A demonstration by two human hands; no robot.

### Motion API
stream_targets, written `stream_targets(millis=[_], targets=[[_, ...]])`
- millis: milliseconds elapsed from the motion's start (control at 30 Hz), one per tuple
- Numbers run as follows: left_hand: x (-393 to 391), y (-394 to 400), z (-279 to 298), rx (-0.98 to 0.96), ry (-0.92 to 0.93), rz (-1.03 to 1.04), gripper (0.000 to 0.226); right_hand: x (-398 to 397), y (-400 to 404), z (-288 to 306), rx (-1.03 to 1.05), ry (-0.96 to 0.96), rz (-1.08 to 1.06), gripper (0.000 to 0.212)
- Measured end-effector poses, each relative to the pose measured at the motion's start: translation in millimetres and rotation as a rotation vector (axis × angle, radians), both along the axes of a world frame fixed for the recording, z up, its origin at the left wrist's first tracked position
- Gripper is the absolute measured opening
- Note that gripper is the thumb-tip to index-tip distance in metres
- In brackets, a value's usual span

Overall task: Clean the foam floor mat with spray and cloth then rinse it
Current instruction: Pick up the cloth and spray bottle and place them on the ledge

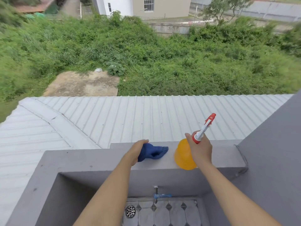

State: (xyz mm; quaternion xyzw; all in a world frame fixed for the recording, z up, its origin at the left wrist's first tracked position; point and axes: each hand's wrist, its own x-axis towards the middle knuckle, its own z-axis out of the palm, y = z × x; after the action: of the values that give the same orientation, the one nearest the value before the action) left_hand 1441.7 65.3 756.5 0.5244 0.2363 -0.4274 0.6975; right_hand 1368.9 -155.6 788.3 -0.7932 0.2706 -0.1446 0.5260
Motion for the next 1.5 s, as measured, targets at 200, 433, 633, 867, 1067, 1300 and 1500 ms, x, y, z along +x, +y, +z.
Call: stream_targets(millis=[200, 433, 633, 867, 1067, 1300, 1500], targets=[[-42.2, 8.4, -40.0, 0.237, -0.129, 0.051, 0.015, 1.4, 0.0, -4.8, -0.031, -0.016, -0.008, 0.021], [-53.9, 20.8, -48.4, 0.353, -0.118, 0.052, 0.015, 2.1, -0.5, -6.8, -0.047, -0.023, 0.003, 0.024], [-66.1, 27.4, -59.4, 0.856, -0.576, 0.084, 0.036, 0.8, 0.3, -8.0, -0.051, -0.022, 0.007, 0.023], [-61.7, 29.7, -81.0, 1.319, -1.107, -0.717, 0.055, 0.1, 2.0, -8.0, -0.054, -0.023, -0.006, 0.023], [-54.3, 37.6, -83.2, 1.283, -0.998, -0.989, 0.113, -0.5, 2.7, -9.0, -0.054, -0.030, -0.001, 0.021], [-34.8, 41.7, -81.3, 1.348, -1.046, -1.196, 0.126, 0.6, -4.6, -10.2, -0.057, 0.000, 0.066, 0.020], [-39.9, 34.3, -86.3, 1.402, -1.020, -1.172, 0.133, 1.9, -7.3, -10.5, -0.058, 0.009, 0.088, 0.025]])
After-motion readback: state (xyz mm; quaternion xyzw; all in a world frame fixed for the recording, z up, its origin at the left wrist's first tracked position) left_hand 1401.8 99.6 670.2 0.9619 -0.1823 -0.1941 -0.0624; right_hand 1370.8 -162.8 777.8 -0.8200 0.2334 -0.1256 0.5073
